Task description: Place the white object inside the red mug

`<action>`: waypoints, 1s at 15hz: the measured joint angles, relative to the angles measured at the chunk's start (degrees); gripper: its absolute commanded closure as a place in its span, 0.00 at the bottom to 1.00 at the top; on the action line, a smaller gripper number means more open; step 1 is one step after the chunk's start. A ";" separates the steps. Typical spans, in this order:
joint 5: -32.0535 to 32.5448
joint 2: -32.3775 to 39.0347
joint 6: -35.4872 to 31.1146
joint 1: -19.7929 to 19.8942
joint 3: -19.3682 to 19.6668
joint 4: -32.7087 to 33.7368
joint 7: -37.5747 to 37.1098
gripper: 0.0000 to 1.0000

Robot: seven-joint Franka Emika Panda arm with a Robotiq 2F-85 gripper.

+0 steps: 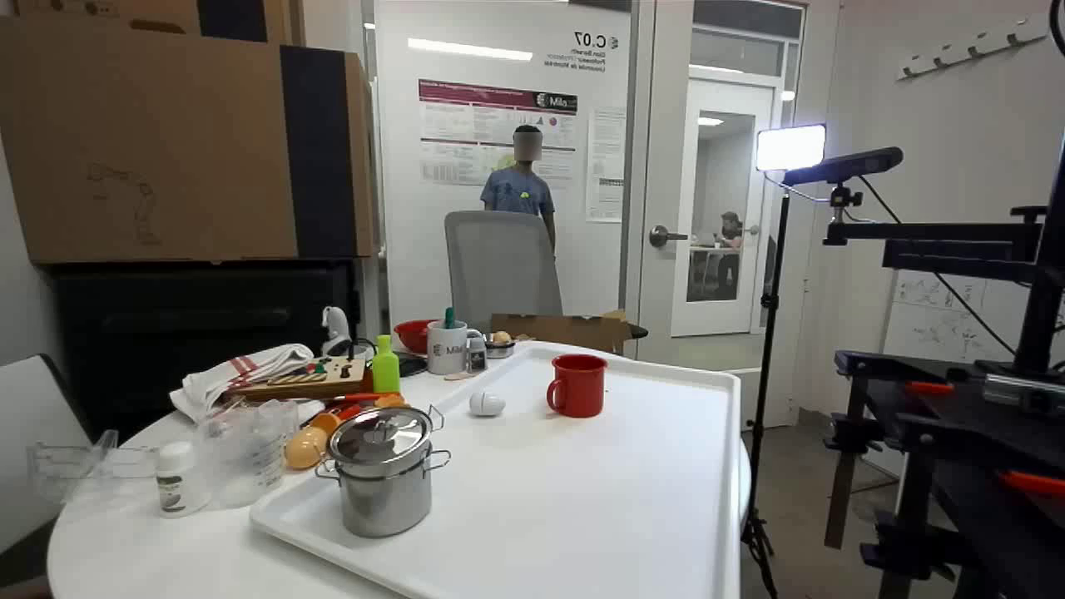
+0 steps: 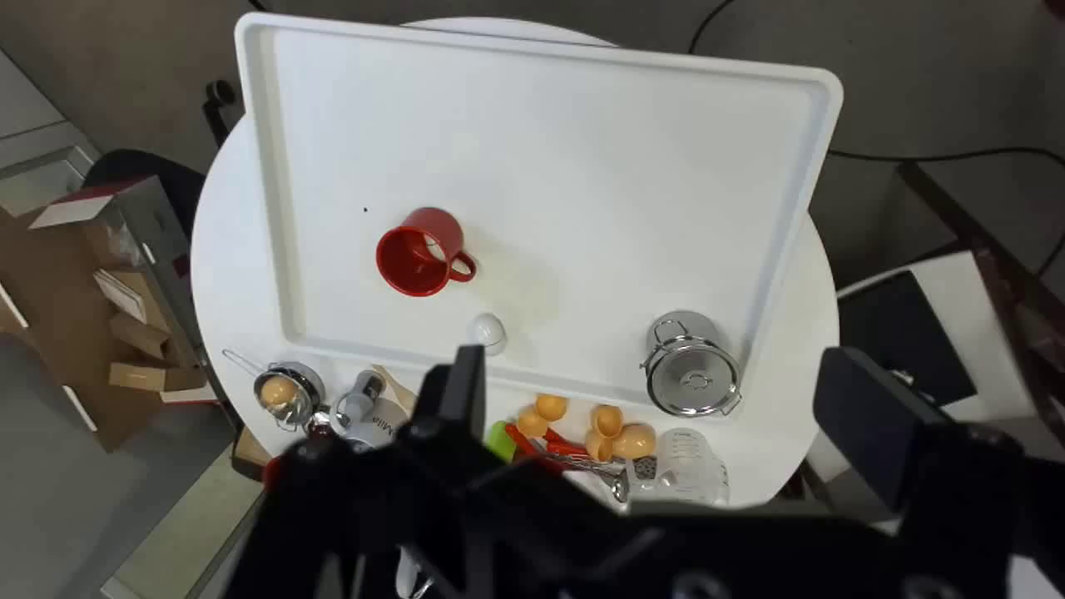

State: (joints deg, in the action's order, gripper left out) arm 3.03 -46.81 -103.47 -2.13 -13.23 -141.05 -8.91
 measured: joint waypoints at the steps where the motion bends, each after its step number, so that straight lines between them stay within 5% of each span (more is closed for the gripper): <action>1: 0.00 -0.01 -0.01 0.00 0.00 0.02 0.00 0.00; 11: 0.13 0.49 -0.76 -0.07 0.37 0.02 0.10 0.00; 15: 3.91 8.29 -9.96 0.99 2.18 1.55 2.57 0.00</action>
State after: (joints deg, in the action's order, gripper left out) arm 6.94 -38.52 -113.43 -1.13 -11.04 -139.51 -6.34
